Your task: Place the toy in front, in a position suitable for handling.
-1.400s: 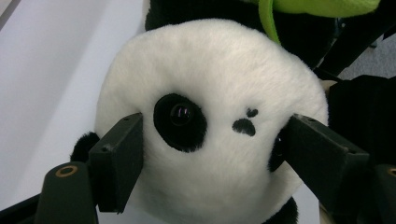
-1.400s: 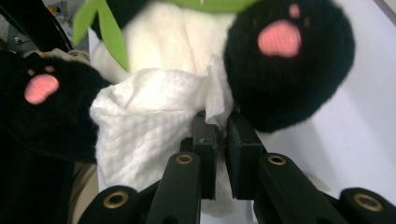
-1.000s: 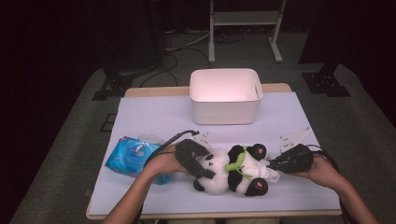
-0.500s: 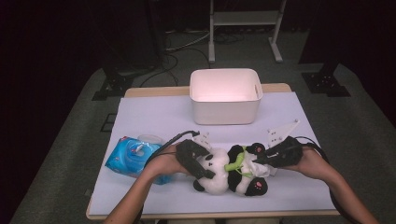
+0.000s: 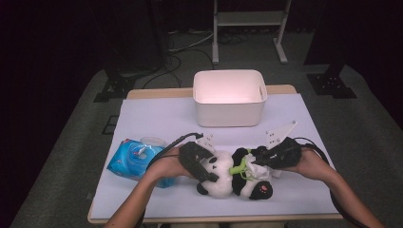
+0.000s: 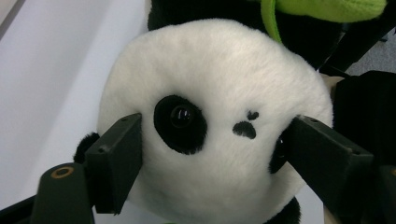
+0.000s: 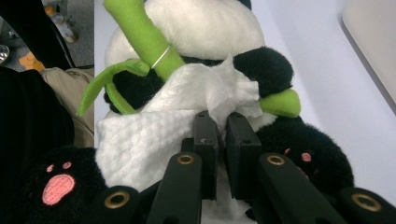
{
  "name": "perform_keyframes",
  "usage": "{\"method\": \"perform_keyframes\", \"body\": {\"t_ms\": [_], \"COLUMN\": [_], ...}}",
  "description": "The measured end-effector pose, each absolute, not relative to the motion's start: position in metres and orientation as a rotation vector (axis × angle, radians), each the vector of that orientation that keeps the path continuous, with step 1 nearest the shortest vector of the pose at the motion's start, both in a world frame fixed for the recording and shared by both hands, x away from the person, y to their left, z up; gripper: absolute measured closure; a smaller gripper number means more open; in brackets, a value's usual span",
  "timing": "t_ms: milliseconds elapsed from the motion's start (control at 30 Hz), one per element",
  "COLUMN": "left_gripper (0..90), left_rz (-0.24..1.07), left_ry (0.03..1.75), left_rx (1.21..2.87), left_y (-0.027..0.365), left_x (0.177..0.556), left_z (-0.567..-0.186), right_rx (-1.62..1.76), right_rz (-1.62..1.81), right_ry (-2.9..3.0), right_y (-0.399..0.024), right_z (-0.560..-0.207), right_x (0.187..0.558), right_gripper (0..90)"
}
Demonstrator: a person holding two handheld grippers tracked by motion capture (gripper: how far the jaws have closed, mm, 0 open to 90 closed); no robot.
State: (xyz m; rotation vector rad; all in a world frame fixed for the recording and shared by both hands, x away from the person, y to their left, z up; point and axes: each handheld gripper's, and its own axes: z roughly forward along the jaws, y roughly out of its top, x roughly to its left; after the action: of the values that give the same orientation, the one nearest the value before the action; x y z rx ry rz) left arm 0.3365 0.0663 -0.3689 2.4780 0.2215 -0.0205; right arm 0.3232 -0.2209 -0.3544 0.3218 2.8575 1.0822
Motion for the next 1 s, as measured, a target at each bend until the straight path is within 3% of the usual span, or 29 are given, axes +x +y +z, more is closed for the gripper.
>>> {"method": "perform_keyframes", "body": {"t_ms": [1000], "left_gripper": [19.2], "left_rz": [-0.033], "left_ry": [0.225], "left_rx": [2.507], "left_y": [0.062], "left_x": [0.337], "left_z": [-0.369], "right_rx": [0.398], "right_rz": [1.157], "right_ry": [2.826], "right_y": [-0.255], "right_z": [-0.369], "right_x": [0.298], "right_gripper": [82.8]}}
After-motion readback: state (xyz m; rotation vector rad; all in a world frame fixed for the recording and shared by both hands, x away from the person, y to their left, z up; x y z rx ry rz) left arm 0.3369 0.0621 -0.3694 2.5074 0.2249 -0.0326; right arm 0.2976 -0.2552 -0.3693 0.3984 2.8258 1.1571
